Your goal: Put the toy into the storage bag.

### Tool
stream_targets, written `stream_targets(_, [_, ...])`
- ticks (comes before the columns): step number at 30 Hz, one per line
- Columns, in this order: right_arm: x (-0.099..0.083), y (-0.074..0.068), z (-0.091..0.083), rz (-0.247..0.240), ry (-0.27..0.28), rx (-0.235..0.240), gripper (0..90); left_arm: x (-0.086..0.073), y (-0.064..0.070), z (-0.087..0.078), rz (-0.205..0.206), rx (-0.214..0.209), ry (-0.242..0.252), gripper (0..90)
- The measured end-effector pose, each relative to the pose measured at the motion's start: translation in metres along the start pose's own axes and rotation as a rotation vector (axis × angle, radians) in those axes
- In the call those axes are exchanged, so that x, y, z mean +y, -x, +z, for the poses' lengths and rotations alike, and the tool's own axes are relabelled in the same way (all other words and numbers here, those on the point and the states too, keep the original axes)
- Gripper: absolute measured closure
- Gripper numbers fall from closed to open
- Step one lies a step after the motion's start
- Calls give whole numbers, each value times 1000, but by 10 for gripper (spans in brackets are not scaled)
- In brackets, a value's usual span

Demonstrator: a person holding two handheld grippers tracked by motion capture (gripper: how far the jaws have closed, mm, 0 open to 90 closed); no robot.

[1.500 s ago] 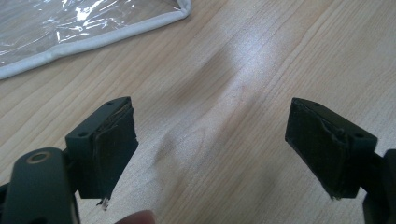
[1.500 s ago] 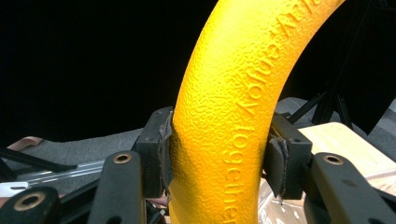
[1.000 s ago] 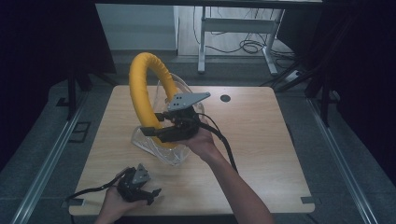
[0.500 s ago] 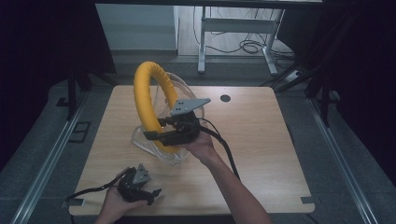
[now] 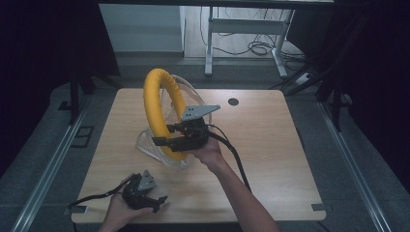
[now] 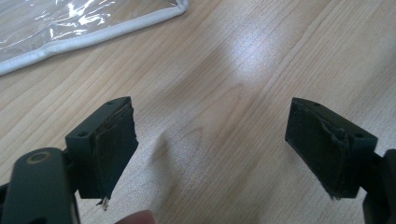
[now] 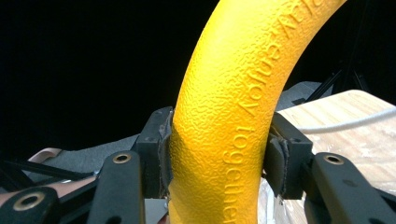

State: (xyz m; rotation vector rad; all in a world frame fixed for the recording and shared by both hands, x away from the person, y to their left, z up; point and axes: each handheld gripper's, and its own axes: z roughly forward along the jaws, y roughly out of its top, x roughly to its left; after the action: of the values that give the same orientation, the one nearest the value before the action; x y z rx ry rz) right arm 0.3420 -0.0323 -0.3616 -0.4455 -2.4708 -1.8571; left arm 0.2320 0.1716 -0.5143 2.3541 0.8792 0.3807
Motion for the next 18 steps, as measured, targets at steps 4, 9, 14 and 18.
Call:
stream_targets(4, [-4, 5, 0, 19, 1, -4, 493, 0, 0, 0, 0, -1, 0, 162])
stream_targets(9, [-14, 16, 1, 48, 1, -8, 492, 0, 0, 0, 0, -1, 0, 162])
stream_targets(14, [-22, 26, 3, 80, 14, 15, 491, 0, 0, 0, 4, -3, -4, 162])
stream_targets(18, [-27, 32, 5, 92, 20, 25, 488, 0, 0, 0, 6, -2, -4, 162])
